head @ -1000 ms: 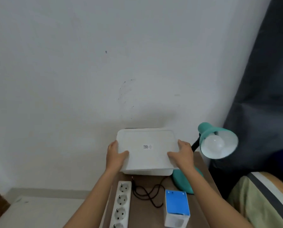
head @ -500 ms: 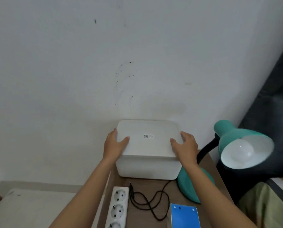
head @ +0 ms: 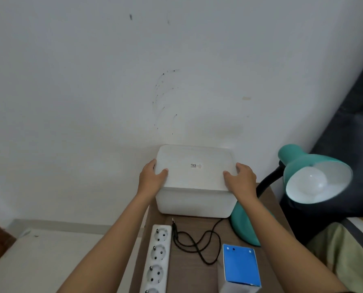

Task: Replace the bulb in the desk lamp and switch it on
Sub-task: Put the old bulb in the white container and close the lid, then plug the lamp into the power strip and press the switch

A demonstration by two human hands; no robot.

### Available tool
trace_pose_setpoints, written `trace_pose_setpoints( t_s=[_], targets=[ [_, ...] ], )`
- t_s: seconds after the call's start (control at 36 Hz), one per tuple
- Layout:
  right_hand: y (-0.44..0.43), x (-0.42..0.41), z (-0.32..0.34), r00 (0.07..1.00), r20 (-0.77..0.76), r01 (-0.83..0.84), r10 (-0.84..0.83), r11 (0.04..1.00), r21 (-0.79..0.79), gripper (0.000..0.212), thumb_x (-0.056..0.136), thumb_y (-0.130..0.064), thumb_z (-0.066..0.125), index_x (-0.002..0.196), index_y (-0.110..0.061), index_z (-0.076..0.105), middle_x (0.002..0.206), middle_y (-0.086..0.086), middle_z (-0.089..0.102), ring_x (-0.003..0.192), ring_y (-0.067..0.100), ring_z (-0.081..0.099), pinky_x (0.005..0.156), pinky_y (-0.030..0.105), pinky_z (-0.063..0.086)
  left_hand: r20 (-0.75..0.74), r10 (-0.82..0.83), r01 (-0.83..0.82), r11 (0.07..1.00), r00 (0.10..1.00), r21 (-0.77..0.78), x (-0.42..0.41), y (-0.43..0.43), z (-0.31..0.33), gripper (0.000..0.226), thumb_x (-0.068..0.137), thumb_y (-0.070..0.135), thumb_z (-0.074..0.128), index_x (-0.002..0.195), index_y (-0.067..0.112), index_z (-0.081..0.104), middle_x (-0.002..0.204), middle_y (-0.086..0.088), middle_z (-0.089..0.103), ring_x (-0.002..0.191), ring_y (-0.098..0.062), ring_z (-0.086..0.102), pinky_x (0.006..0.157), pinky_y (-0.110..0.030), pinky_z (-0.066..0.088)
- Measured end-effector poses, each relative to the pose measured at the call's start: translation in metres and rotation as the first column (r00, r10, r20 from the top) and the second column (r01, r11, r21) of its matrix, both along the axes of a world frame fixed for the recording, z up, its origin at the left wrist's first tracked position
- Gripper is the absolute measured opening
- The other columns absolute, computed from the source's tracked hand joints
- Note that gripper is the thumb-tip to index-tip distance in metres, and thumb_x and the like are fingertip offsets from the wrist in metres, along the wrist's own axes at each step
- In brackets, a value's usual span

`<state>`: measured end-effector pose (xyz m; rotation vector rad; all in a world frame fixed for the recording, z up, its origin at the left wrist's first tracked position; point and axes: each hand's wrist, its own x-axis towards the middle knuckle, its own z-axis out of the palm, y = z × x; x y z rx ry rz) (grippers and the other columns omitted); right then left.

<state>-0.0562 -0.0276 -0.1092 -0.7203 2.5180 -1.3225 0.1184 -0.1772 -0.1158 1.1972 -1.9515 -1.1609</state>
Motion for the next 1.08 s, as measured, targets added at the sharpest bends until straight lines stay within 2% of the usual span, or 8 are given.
trace_pose_setpoints(
  t_s=[0.08, 0.19, 0.33, 0.47, 0.58, 0.69, 0.83, 1.08],
  targets=[
    [0.006, 0.010, 0.001, 1.000, -0.029, 0.000, 0.001, 1.000, 0.010, 0.009, 0.083, -0.012, 0.056, 0.087, -0.004, 0.057, 0.106, 0.014, 0.053, 0.103, 0.028, 0.051, 0.072, 0.028, 0.044, 0.003, -0.045, 0.045, 0.999, 0.999, 0.022, 0.017, 0.006, 0.000, 0.054, 0.091, 0.020, 0.057, 0.140, 0.007, 0.039, 0.141, -0.007, 0.045, 0.125, -0.022, 0.046, 0.102, -0.033, 0.039],
    [0.014, 0.041, 0.005, 0.998, -0.061, -0.034, 0.032, 0.999, -0.041, 0.050, 0.087, -0.009, 0.056, 0.133, 0.003, 0.044, 0.139, 0.018, 0.045, 0.128, 0.030, 0.043, 0.107, 0.035, 0.033, -0.027, -0.085, 0.085, 0.996, 0.996, 0.007, 0.039, 0.021, 0.000, 0.036, 0.091, 0.014, 0.056, 0.126, 0.008, 0.052, 0.128, -0.006, 0.057, 0.105, -0.015, 0.052, 0.084, -0.024, 0.038],
    [0.023, 0.088, -0.004, 0.987, -0.147, -0.092, 0.065, 0.977, -0.192, 0.038, 0.086, -0.003, 0.056, 0.123, -0.001, 0.053, 0.127, 0.014, 0.053, 0.118, 0.025, 0.049, 0.098, 0.024, 0.034, -0.002, -0.093, 0.093, 0.995, 0.996, 0.029, 0.066, 0.042, -0.013, 0.045, 0.091, 0.018, 0.056, 0.134, 0.008, 0.046, 0.138, -0.007, 0.049, 0.128, -0.022, 0.045, 0.097, -0.026, 0.036],
    [0.024, 0.129, -0.029, 0.984, -0.143, -0.141, 0.105, 0.951, -0.276, 0.023, 0.083, 0.000, 0.057, 0.105, -0.004, 0.063, 0.104, 0.008, 0.060, 0.097, 0.019, 0.055, 0.091, 0.031, 0.047, 0.054, -0.126, 0.119, 0.986, 0.991, 0.114, 0.088, 0.062, -0.044, 0.054, 0.090, 0.023, 0.060, 0.137, 0.007, 0.041, 0.142, -0.010, 0.044, 0.132, -0.023, 0.042, 0.106, -0.029, 0.034],
    [0.019, 0.146, -0.055, 0.980, -0.056, -0.197, 0.190, 0.969, -0.150, 0.017, 0.081, 0.002, 0.058, 0.096, -0.001, 0.066, 0.096, 0.011, 0.064, 0.089, 0.023, 0.061, 0.079, 0.024, 0.045, 0.138, -0.190, 0.167, 0.972, 0.972, 0.163, 0.100, 0.069, -0.073, 0.063, 0.082, 0.034, 0.067, 0.136, 0.013, 0.043, 0.137, -0.003, 0.045, 0.130, -0.020, 0.043, 0.110, -0.041, 0.036],
    [0.010, 0.149, -0.083, 0.966, 0.091, -0.246, 0.243, 0.969, 0.025, 0.017, 0.081, -0.002, 0.058, 0.095, -0.001, 0.069, 0.096, 0.014, 0.071, 0.091, 0.023, 0.065, 0.080, 0.023, 0.046, 0.220, -0.256, 0.216, 0.958, 0.941, 0.189, 0.103, 0.068, -0.100, 0.051, 0.066, 0.050, 0.070, 0.108, 0.024, 0.058, 0.113, -0.007, 0.060, 0.106, -0.022, 0.060, 0.096, -0.040, 0.048],
    [-0.002, 0.149, -0.101, 0.954, 0.157, -0.280, 0.256, 0.946, 0.162, 0.020, 0.080, -0.002, 0.059, 0.097, 0.004, 0.069, 0.098, 0.021, 0.071, 0.094, 0.030, 0.065, 0.082, 0.026, 0.045, 0.253, -0.332, 0.300, 0.941, 0.909, 0.155, 0.102, 0.073, -0.105, 0.083, 0.071, 0.037, 0.077, 0.139, 0.010, 0.037, 0.136, -0.009, 0.039, 0.127, -0.022, 0.041, 0.109, -0.035, 0.035],
    [-0.013, 0.141, -0.109, 0.955, 0.198, -0.262, 0.222, 0.942, 0.207, 0.016, 0.077, 0.002, 0.058, 0.089, 0.004, 0.068, 0.093, 0.021, 0.070, 0.088, 0.029, 0.064, 0.079, 0.027, 0.047, 0.233, -0.361, 0.322, 0.928, 0.903, 0.186, 0.101, 0.064, -0.120, 0.089, 0.062, 0.045, 0.079, 0.134, 0.010, 0.041, 0.129, -0.008, 0.046, 0.120, -0.021, 0.045, 0.104, -0.038, 0.040]
  ],
)
